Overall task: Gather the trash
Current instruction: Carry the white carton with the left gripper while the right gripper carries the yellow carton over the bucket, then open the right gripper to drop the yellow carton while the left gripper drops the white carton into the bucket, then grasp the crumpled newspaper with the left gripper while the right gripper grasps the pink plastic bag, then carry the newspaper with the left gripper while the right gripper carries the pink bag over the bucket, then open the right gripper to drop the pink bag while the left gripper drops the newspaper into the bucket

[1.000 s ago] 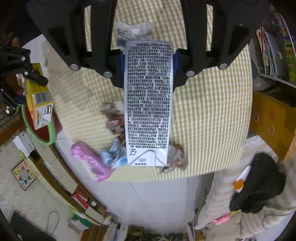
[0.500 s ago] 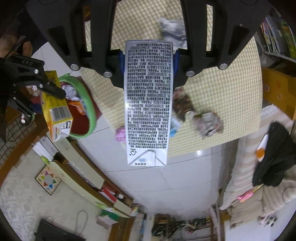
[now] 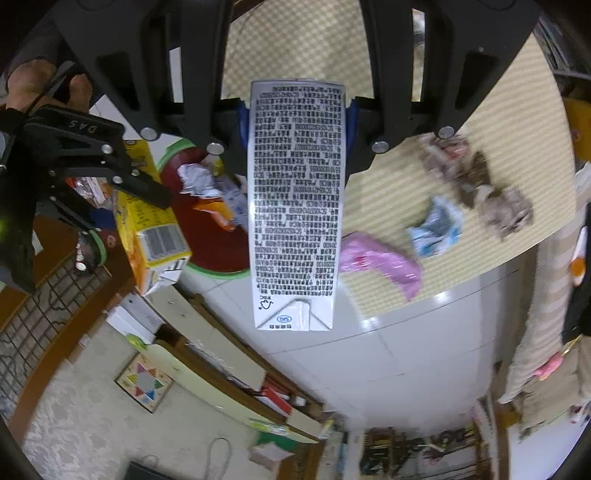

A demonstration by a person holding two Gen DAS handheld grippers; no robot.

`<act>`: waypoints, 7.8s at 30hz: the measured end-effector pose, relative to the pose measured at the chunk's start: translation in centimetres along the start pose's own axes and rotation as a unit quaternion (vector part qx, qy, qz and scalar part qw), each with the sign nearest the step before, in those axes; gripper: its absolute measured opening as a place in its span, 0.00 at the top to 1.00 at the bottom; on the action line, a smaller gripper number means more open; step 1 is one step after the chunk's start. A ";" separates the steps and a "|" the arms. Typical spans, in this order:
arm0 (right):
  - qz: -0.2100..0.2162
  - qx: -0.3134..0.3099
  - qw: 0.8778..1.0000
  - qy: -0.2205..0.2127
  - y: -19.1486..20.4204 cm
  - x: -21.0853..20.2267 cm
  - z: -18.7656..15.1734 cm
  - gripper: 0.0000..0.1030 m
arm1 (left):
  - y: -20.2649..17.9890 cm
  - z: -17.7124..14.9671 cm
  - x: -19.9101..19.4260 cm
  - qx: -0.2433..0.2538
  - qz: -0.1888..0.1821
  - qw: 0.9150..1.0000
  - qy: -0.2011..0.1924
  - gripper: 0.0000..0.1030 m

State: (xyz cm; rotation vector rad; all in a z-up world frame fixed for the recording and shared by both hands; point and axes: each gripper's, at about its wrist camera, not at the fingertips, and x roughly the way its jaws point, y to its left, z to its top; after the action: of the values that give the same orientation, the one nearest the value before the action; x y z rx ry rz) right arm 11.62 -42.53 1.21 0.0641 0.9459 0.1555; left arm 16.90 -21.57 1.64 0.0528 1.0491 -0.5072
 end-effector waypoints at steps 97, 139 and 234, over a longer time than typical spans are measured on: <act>-0.042 -0.184 0.981 0.044 13.9 20.7 6.9 0.16 | 26.1 -1.6 2.9 -0.175 0.133 0.975 -0.008 0.05; -0.011 -0.077 0.995 0.070 11.5 18.6 8.0 0.60 | 26.0 -4.4 -2.1 -0.173 0.103 0.979 -0.012 0.51; -0.047 0.113 0.992 0.006 -8.2 0.3 1.8 0.16 | -1.9 -1.5 4.4 0.029 -0.029 0.999 0.032 0.05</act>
State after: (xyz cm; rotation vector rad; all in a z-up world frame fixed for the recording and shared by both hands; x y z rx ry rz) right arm 14.13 -50.59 1.05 0.2271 0.9730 -0.0387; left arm 16.61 -24.50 -2.39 0.0905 1.1016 -0.5926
